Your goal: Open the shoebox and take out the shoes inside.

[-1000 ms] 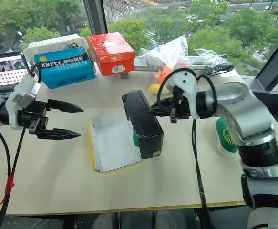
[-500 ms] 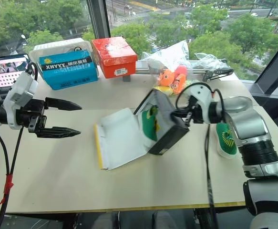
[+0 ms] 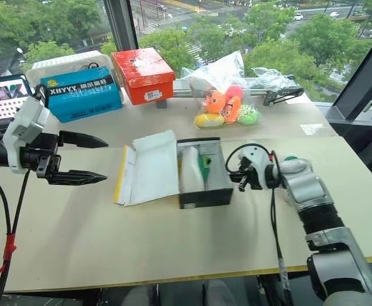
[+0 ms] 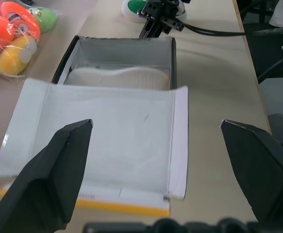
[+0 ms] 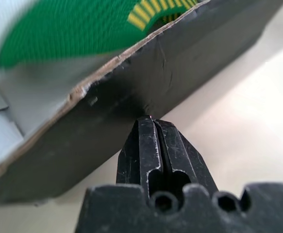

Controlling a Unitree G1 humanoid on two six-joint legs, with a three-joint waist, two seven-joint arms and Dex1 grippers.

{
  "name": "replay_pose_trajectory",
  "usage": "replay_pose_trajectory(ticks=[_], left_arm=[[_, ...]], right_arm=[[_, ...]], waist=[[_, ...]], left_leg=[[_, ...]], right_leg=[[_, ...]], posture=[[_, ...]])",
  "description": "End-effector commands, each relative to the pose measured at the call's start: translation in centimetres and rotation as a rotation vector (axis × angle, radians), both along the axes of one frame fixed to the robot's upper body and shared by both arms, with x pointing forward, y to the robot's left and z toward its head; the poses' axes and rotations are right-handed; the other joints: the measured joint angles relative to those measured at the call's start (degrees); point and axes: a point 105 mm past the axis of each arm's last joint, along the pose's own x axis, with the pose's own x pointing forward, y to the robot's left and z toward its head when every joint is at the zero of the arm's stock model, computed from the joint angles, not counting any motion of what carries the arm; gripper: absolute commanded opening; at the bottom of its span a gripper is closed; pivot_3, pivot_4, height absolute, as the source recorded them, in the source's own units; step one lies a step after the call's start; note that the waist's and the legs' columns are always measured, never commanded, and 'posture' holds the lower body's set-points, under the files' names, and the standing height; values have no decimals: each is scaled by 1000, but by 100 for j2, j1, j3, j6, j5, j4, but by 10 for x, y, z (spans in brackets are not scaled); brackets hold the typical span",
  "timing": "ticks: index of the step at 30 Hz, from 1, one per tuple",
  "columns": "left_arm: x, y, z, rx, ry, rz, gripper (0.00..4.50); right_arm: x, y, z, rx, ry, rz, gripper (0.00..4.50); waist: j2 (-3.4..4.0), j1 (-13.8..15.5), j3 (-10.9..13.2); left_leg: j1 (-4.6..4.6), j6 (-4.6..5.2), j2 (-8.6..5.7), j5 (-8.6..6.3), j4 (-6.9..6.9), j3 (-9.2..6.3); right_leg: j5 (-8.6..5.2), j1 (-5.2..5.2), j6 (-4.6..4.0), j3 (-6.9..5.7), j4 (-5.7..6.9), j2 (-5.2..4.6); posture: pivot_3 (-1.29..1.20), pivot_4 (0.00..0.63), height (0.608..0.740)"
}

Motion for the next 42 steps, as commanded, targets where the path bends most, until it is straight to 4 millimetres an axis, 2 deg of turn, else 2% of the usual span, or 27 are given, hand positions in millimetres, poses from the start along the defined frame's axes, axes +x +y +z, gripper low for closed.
replay_pose_trajectory(ticks=[1,4,8,13,16,18,19,22,24,25,26,28,31,32,36,40,42], left_arm=[[-2,0,14,9,-57,-8,4500],[-2,0,15,11,-59,-8,4500],[-3,2,15,16,-59,-7,4500],[-3,3,14,20,-54,-9,4500],[-3,3,14,21,-54,-9,4500],[-3,3,14,23,-55,-9,4500],[-3,4,14,23,-56,-8,4500],[-3,5,15,22,-58,-6,4500],[-3,4,15,23,-59,-5,4500],[-3,5,15,24,-60,-5,4500],[-3,5,15,23,-61,-4,4500],[-3,5,15,23,-63,-1,4500],[-4,5,16,23,-66,2,4500],[-5,5,16,23,-67,4,4500],[-6,6,16,25,-69,12,4500],[-6,6,16,25,-72,19,4500],[-6,6,15,25,-74,22,4500]], right_arm=[[-6,34,9,43,-37,66,88],[-9,44,11,44,-51,78,88],[-6,34,24,-15,-113,60,88],[-4,11,69,-65,-215,33,88],[-6,8,102,-80,-290,36,88],[-14,26,126,7,-320,74,88],[-23,43,136,58,-323,130,88],[-39,83,146,112,-343,254,88],[-44,104,144,111,-363,317,608],[-44,110,143,105,-367,334,755],[-43,115,136,44,-388,367,1087],[-38,118,127,-42,-423,398,1794],[-27,121,124,-145,-497,442,2723],[-24,122,123,-196,-533,466,3228],[-15,124,118,-408,-647,613,4471],[-11,117,119,-596,-650,760,4471],[-12,123,122,-645,-679,839,4471]], waist=[[0,5,0],[1,31,0],[1,74,1],[5,164,5],[7,157,7],[7,153,7],[7,143,6],[7,105,6],[7,110,6],[7,127,6],[7,143,6],[7,202,7],[6,234,7],[6,227,8],[6,187,8],[7,145,11],[8,146,12]], left_leg=[[-2,0,0,0,0,0],[-4,0,0,0,0,-1],[-15,0,-1,0,0,-3],[-20,0,-1,0,0,-4],[-19,0,-2,0,0,-3],[-17,2,-1,-2,0,-3],[-18,3,-1,-2,0,-3],[-17,4,0,-3,0,-4],[-20,5,0,-3,0,-6],[-20,5,0,-3,0,-7],[-22,5,0,-3,1,-6],[-26,4,-1,-3,1,-7],[-33,4,-1,-3,2,-8],[-34,4,-1,-3,3,-8],[-34,4,-1,-3,3,-9],[-34,4,-1,-3,2,-7],[-34,4,0,-3,2,-8]], right_leg=[[0,0,0,0,0,0],[0,-1,1,-2,0,0],[-2,-3,4,-3,-5,-1],[-3,-8,5,-4,-6,-1],[-3,-11,4,-2,-4,-1],[-4,-11,3,-2,-4,0],[-4,-13,3,-2,-4,1],[-4,-12,2,-1,-1,3],[-4,-12,2,-2,-1,3],[-4,-11,2,-3,-1,3],[-4,-11,2,-4,-3,3],[-4,-11,3,-4,-6,2],[-5,-13,4,-5,-8,1],[-5,-14,4,-5,-8,2],[-5,-19,4,-4,-5,2],[-5,-20,3,-2,-5,2],[-5,-21,3,-2,-4,2]], posture=[[0,150,740],[0,150,740],[0,150,740],[0,150,740],[0,150,740],[0,150,740],[0,150,740],[0,150,740],[0,150,740],[0,150,740],[0,150,740],[0,150,740],[0,150,740],[0,150,740],[0,150,740],[0,150,740],[0,150,740]])
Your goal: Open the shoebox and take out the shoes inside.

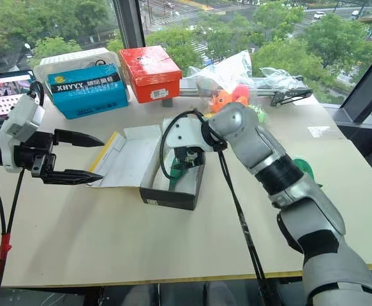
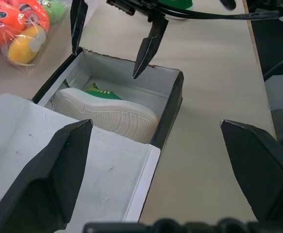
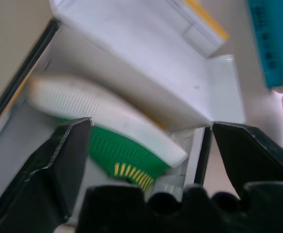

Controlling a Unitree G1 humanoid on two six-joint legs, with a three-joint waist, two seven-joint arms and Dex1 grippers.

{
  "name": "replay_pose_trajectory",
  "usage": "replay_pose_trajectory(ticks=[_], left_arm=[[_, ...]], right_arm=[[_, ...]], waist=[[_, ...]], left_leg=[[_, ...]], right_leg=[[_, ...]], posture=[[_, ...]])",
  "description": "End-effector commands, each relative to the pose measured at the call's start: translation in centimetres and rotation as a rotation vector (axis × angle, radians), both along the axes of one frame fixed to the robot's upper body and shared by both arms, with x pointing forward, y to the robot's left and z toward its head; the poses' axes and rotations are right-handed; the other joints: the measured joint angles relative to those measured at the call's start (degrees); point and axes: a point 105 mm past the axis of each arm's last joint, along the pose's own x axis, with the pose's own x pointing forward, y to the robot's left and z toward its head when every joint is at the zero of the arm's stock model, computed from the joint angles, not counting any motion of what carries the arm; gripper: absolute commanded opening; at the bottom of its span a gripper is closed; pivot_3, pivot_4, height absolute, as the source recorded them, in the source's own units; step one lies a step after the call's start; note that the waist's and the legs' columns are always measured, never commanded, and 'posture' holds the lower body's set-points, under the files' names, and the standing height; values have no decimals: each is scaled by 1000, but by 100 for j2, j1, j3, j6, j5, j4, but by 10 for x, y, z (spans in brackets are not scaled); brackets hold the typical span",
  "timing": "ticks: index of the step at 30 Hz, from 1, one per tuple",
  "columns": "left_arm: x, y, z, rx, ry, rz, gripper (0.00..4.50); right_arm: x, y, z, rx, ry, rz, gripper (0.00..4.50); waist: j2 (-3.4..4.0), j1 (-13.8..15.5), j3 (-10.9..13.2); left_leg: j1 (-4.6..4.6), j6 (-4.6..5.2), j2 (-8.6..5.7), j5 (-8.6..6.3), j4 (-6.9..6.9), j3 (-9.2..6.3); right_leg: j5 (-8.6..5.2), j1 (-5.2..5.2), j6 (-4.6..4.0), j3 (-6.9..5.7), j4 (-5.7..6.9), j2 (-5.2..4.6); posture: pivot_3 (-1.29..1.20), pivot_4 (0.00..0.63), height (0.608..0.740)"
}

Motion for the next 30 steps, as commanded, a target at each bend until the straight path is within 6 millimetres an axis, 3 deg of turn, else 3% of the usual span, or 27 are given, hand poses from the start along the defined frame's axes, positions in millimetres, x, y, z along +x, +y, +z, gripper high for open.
replay_pose_trajectory(ticks=[1,11,24,27,30], left_arm=[[-4,1,11,7,-63,6,4500],[-14,4,12,10,-65,47,4500],[-28,7,12,5,-60,105,4500],[-31,8,13,5,-59,112,4500],[-34,8,11,-6,-50,125,4500]], right_arm=[[-4,11,16,-113,-104,155,4471],[-4,33,-20,-261,-87,331,4471],[-7,54,-56,-288,-47,395,4471],[-6,62,-66,-268,-62,396,3716],[-5,66,-73,-249,-75,393,2636]], waist=[[1,-7,1],[3,-40,5],[4,-99,7],[4,-118,7],[5,-127,8]], left_leg=[[0,0,0,0,0,0],[-1,-1,2,0,0,1],[8,-2,3,0,0,0],[5,-2,3,0,0,0],[5,-3,3,0,-1,0]], right_leg=[[0,-1,0,0,0,0],[0,-2,-1,0,4,0],[0,3,-2,-1,8,0],[0,2,-2,-1,7,0],[0,1,-2,-1,7,0]], posture=[[0,150,740],[0,150,740],[0,150,740],[0,150,740],[0,150,740]])
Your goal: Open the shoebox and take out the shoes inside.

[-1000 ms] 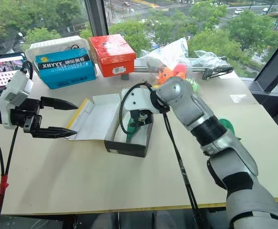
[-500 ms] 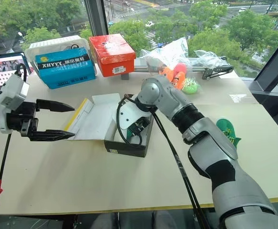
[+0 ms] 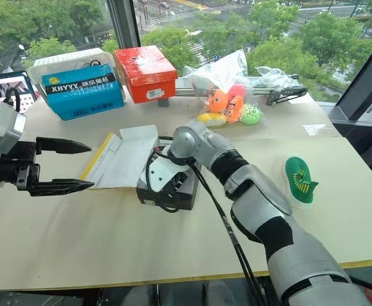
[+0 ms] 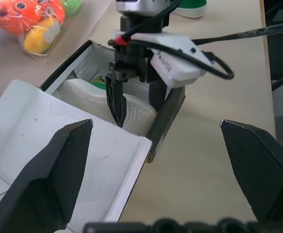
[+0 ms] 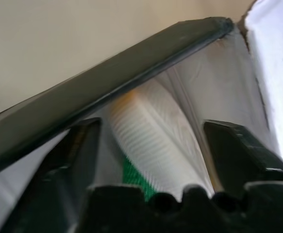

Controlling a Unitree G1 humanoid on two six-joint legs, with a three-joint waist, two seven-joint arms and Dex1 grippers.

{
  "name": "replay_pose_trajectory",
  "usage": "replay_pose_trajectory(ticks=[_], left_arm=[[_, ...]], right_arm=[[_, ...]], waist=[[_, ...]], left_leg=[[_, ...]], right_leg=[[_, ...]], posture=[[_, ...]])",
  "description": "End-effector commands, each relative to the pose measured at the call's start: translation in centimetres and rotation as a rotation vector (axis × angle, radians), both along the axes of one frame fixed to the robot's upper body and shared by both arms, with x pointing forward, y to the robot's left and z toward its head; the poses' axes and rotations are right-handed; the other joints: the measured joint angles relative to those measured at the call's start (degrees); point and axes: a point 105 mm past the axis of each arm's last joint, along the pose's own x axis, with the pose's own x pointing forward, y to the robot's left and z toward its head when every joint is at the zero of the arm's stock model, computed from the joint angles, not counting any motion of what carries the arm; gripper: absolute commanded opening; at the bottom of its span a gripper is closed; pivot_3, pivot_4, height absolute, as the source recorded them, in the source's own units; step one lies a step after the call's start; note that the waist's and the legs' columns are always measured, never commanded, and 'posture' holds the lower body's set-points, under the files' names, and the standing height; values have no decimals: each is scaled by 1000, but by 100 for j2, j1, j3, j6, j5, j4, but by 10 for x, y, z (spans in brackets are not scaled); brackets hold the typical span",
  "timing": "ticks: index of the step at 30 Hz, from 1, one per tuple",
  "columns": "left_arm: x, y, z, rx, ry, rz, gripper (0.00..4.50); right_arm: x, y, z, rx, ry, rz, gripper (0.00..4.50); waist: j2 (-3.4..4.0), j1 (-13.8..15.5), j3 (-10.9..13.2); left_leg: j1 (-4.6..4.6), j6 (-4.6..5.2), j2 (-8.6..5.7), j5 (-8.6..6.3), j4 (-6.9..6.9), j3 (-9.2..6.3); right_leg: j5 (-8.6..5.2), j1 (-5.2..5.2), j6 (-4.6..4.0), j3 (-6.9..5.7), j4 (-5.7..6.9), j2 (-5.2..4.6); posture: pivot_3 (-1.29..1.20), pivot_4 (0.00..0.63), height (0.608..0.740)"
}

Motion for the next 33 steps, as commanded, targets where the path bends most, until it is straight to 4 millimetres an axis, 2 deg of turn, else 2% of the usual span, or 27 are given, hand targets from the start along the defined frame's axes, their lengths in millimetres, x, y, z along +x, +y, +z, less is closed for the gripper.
replay_pose_trajectory(ticks=[1,6,8,11,15,18,20,21,24,29,33], left_arm=[[-7,-1,9,5,-40,10,4500],[-7,-1,8,3,-39,14,4500],[-6,-1,9,3,-43,13,4500],[-5,-2,9,2,-47,12,4500],[-4,-2,7,2,-48,10,4500],[-3,-2,7,1,-52,11,4500],[-2,-3,7,-2,-57,9,4500],[-2,-3,7,-3,-57,7,4500],[-2,-3,7,-1,-55,2,4500],[2,-1,9,7,-61,-3,4500],[4,-5,8,3,-57,-26,4500]], right_arm=[[0,7,4,55,-29,24,2328],[-9,10,11,109,15,57,800],[-17,12,22,176,101,53,560],[-25,14,36,271,236,17,560],[-30,13,41,335,317,-32,560],[-47,21,39,382,368,-39,560],[-64,30,40,438,463,-46,560],[-65,33,43,480,487,-71,560],[-57,35,59,585,531,-152,560],[-30,23,122,906,632,-286,560],[-24,15,139,980,632,-326,560]], waist=[[1,-3,0],[0,-3,0],[0,4,0],[0,5,0],[0,-5,0],[0,4,0],[0,-1,0],[0,-14,0],[0,-29,0],[-3,41,3],[-3,81,3]], left_leg=[[0,0,0,0,0,0],[8,-1,0,0,-1,-1],[9,-1,0,0,0,-1],[5,-3,1,-1,0,-4],[9,-3,2,-1,0,-4],[8,-3,2,-2,-1,-4],[6,-4,2,-2,-1,-4],[7,-5,2,-3,-2,-4],[10,-5,3,-3,-2,-3],[7,-7,1,-2,-2,-3],[5,-9,2,-3,-7,-5]], right_leg=[[0,0,0,0,0,0],[0,7,0,0,2,0],[0,9,0,-1,1,0],[0,10,0,-3,-2,0],[0,10,-1,-4,1,0],[0,11,-1,-5,0,0],[0,10,0,-5,-1,0],[0,9,0,-5,0,0],[0,6,-2,-3,5,4],[1,9,-3,-6,3,2],[1,8,-2,-10,-4,2]], posture=[[0,150,740],[0,150,740],[0,150,740],[0,150,740],[0,150,740],[0,150,740],[0,150,740],[0,150,740],[0,150,740],[0,150,740],[0,150,740]])
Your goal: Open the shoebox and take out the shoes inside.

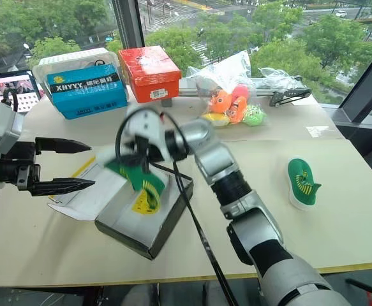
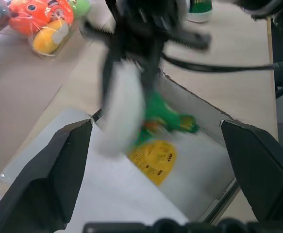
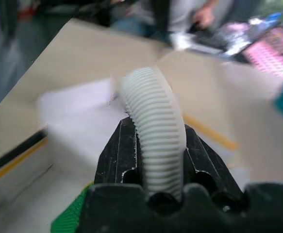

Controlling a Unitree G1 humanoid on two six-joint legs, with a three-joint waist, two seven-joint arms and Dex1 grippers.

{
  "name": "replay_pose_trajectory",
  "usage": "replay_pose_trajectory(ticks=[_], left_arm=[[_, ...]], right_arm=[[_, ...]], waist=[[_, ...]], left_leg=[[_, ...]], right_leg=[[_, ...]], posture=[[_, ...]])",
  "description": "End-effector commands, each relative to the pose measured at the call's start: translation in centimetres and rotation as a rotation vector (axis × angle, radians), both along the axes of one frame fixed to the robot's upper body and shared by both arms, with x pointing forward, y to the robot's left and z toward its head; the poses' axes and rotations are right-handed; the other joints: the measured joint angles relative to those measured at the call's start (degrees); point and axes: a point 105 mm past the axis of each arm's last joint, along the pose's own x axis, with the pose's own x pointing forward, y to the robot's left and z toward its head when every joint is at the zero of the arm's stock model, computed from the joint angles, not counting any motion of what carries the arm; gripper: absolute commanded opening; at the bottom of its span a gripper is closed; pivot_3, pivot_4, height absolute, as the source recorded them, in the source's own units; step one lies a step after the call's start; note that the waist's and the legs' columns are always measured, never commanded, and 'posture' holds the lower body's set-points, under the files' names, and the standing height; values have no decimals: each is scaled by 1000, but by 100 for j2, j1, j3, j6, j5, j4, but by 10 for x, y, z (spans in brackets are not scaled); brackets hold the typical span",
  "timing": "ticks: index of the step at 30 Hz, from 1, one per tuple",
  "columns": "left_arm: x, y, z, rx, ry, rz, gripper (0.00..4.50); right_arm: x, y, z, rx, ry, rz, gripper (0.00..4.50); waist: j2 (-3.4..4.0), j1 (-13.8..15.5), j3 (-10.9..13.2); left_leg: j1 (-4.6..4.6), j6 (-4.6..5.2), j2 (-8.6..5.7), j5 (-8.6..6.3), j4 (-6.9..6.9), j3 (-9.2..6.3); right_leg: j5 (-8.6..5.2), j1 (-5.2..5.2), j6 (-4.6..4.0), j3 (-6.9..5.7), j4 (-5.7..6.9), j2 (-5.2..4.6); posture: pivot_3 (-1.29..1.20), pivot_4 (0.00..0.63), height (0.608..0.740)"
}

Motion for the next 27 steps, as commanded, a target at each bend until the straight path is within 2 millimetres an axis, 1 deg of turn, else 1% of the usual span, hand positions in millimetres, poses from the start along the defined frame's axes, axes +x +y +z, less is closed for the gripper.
replay_pose_trajectory(ticks=[1,2,3,4,5,6,7,11,13,15,16,18,21,22,23,24,26,27], left_arm=[[0,-3,8,17,-43,-31,4500],[1,-4,8,18,-43,-35,4500],[2,-4,8,18,-44,-38,4500],[3,-4,9,19,-45,-42,4500],[5,-4,9,19,-46,-46,4500],[6,-5,8,18,-46,-52,4500],[8,-6,8,17,-45,-59,4500],[14,-10,4,10,-42,-89,4500],[17,-13,4,9,-44,-105,4500],[20,-15,4,7,-46,-117,4500],[21,-16,4,6,-47,-125,4500],[23,-17,3,5,-46,-133,4500],[25,-18,2,5,-45,-140,4500],[25,-18,2,4,-45,-141,4500],[25,-19,1,4,-46,-143,4500],[25,-20,1,1,-46,-146,4500],[25,-20,1,-2,-45,-149,4500],[24,-20,1,-3,-45,-150,4500]], right_arm=[[-2,-9,31,116,14,-27,560],[-2,-14,38,149,51,-33,560],[-3,-20,49,202,128,-37,560],[0,-34,71,320,271,-49,560],[0,-43,84,390,370,-43,560],[5,-57,93,438,464,-70,560],[7,-71,96,457,523,-97,560],[18,-123,95,516,662,-262,560],[24,-155,90,560,723,-362,560],[29,-182,77,565,750,-474,560],[30,-196,64,536,755,-543,560],[28,-214,42,472,766,-626,560],[37,-242,-4,349,793,-806,560],[38,-250,-19,308,805,-845,560],[38,-254,-28,282,812,-862,560],[41,-263,-45,232,817,-904,560],[45,-277,-71,152,819,-965,560],[47,-282,-80,121,818,-984,560]], waist=[[0,13,0],[0,14,0],[-1,15,2],[-1,14,2],[-3,17,5],[-2,34,16],[-1,47,19],[-2,138,19],[-2,135,19],[-2,141,19],[-2,135,19],[-1,136,19],[-1,103,20],[0,46,20],[-1,5,20],[0,-30,21],[-1,-70,21],[-1,-85,21]], left_leg=[[0,-1,0,0,-4,0],[-1,-1,0,-1,-4,1],[-3,-1,0,-1,-4,1],[-11,-1,0,0,-4,1],[-11,-1,0,0,-4,1],[-11,-1,0,0,-4,0],[-15,-5,0,2,-4,0],[-12,-4,0,1,-7,-9],[-12,-3,-1,0,-8,-5],[-12,-3,-3,1,-7,-7],[-12,-2,-4,1,-7,-6],[-15,-2,-5,1,-9,-7],[-17,3,-7,-2,-12,-9],[-21,3,-8,-2,-12,-8],[-19,4,-11,-2,-12,-3],[-15,5,-11,-2,-12,-6],[-11,6,-12,-2,-12,-6],[-11,6,-12,-2,-12,-6]], right_leg=[[0,0,0,0,-3,0],[0,-1,0,0,-3,0],[0,-4,0,1,-2,0],[0,-11,0,1,-2,0],[0,-12,0,2,0,0],[0,-11,-1,2,2,0],[1,-15,-2,2,2,0],[0,-1,-1,-13,-14,-2],[1,2,-1,-7,-23,-2],[1,2,-1,-7,-19,-2],[1,1,-1,-4,-20,-2],[0,-3,0,-2,-20,-2],[-2,0,3,2,-33,-2],[-1,-4,3,5,-32,-2],[-1,-8,4,18,-27,-1],[-1,-7,4,18,-24,0],[-2,-5,5,18,-23,0],[-2,-5,5,19,-23,0]], posture=[[0,150,740],[0,150,740],[0,150,740],[0,150,740],[0,150,740],[0,150,740],[0,150,740],[0,150,740],[0,150,740],[0,150,740],[0,150,740],[0,150,740],[0,150,740],[0,150,740],[0,150,740],[0,150,740],[0,150,740],[0,150,740]])
